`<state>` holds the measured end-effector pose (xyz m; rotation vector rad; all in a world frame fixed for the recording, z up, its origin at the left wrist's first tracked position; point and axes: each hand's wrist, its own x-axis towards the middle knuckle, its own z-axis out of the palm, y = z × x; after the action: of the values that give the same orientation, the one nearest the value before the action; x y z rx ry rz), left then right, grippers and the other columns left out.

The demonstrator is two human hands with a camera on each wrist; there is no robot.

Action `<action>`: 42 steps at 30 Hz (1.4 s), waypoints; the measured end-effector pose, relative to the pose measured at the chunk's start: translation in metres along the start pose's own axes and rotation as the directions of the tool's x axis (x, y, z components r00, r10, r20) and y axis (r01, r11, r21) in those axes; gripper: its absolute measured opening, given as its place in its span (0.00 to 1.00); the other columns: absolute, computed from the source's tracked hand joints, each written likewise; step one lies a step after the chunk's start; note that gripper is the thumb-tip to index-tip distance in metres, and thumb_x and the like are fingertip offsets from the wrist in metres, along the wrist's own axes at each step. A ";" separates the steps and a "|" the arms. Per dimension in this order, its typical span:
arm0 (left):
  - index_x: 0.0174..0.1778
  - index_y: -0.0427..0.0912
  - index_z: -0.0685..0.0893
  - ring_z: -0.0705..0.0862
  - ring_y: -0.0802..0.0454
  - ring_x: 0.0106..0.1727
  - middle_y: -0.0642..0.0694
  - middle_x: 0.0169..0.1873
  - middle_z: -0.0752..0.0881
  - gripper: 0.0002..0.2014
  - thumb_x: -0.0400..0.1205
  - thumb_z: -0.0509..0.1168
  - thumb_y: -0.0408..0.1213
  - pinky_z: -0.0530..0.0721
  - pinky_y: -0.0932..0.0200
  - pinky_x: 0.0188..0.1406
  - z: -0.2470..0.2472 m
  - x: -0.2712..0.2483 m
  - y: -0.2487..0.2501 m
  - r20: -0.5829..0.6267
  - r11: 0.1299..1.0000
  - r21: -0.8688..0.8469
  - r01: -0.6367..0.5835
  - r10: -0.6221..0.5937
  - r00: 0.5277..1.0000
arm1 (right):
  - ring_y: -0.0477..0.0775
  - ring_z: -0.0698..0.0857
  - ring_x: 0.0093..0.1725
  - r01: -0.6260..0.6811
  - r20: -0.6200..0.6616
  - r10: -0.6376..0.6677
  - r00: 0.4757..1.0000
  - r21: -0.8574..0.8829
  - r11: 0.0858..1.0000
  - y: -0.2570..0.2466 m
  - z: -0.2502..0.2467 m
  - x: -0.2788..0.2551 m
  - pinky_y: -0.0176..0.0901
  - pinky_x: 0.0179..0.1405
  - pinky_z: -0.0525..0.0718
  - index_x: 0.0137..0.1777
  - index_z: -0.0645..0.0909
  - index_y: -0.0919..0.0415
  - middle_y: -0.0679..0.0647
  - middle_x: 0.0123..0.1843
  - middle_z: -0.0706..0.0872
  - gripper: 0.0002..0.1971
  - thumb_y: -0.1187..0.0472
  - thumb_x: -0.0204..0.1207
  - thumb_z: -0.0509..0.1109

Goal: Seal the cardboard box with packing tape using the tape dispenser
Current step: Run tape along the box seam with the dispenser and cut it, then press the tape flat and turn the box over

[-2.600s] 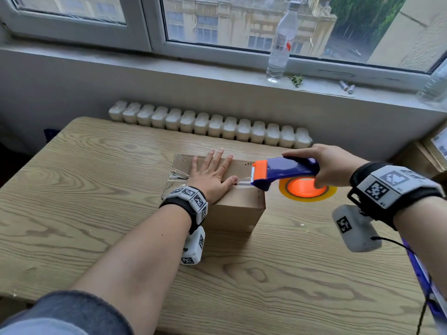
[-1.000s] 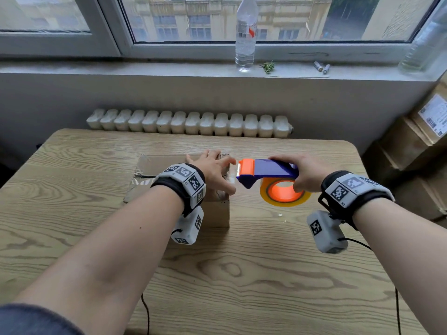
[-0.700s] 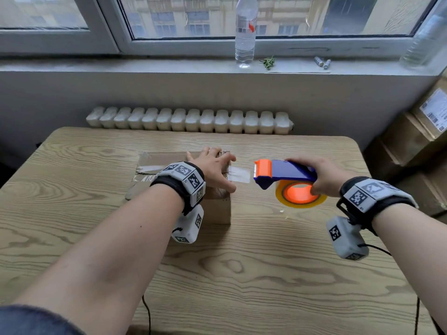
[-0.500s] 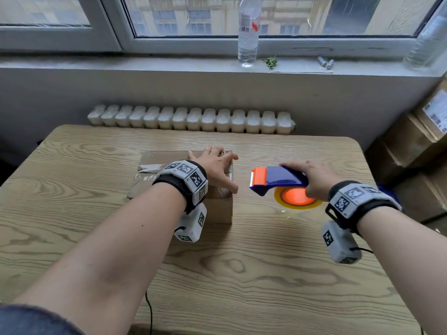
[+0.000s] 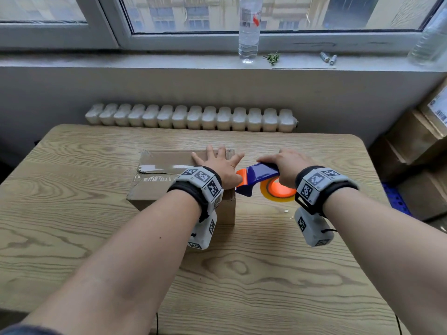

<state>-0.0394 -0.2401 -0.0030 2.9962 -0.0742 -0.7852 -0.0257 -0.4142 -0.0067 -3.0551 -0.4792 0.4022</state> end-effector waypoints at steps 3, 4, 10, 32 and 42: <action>0.82 0.62 0.50 0.34 0.32 0.83 0.42 0.85 0.42 0.35 0.79 0.56 0.42 0.36 0.18 0.72 0.001 0.004 0.004 0.000 1.000 -0.005 0.020 -0.020 1.000 | 0.58 0.76 0.64 -0.010 0.008 0.010 1.000 -0.011 1.000 -0.004 -0.002 0.004 0.53 0.57 0.78 0.74 0.68 0.34 0.52 0.60 0.79 0.30 0.65 0.77 0.63; 0.82 0.60 0.51 0.34 0.31 0.83 0.41 0.85 0.42 0.35 0.79 0.56 0.41 0.36 0.17 0.72 0.002 0.004 0.004 -0.004 1.000 -0.004 0.025 -0.025 1.000 | 0.58 0.78 0.63 -0.016 0.014 0.016 1.000 0.000 1.000 -0.005 -0.002 0.005 0.52 0.56 0.79 0.72 0.72 0.35 0.51 0.60 0.81 0.29 0.65 0.75 0.63; 0.82 0.57 0.54 0.35 0.31 0.83 0.40 0.85 0.43 0.33 0.80 0.56 0.43 0.37 0.17 0.72 0.003 0.003 0.004 -0.020 1.000 -0.002 0.026 -0.026 0.999 | 0.54 0.81 0.49 -0.084 0.110 0.075 0.991 0.084 0.993 -0.010 -0.001 0.008 0.45 0.47 0.81 0.60 0.83 0.43 0.47 0.49 0.86 0.20 0.64 0.73 0.64; 0.76 0.54 0.66 0.42 0.28 0.83 0.36 0.81 0.53 0.29 0.77 0.61 0.39 0.43 0.18 0.74 0.007 0.011 0.015 -0.089 0.997 0.029 0.072 -0.070 0.994 | 0.56 0.80 0.43 -0.068 0.153 0.066 0.986 0.002 0.998 -0.005 0.008 0.009 0.45 0.38 0.76 0.53 0.79 0.49 0.50 0.44 0.83 0.15 0.66 0.70 0.63; 0.75 0.50 0.66 0.45 0.27 0.82 0.35 0.78 0.56 0.30 0.75 0.60 0.35 0.47 0.18 0.72 0.012 0.015 0.024 -0.121 0.991 0.059 0.119 -0.112 0.986 | 0.56 0.79 0.41 -0.113 0.176 0.118 0.977 -0.038 0.993 0.002 0.021 0.007 0.43 0.38 0.78 0.52 0.83 0.54 0.51 0.44 0.83 0.11 0.61 0.69 0.67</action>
<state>-0.0333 -0.2654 -0.0193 3.1259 0.0802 -0.6251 -0.0244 -0.4144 -0.0285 -3.0987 -0.3140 0.6829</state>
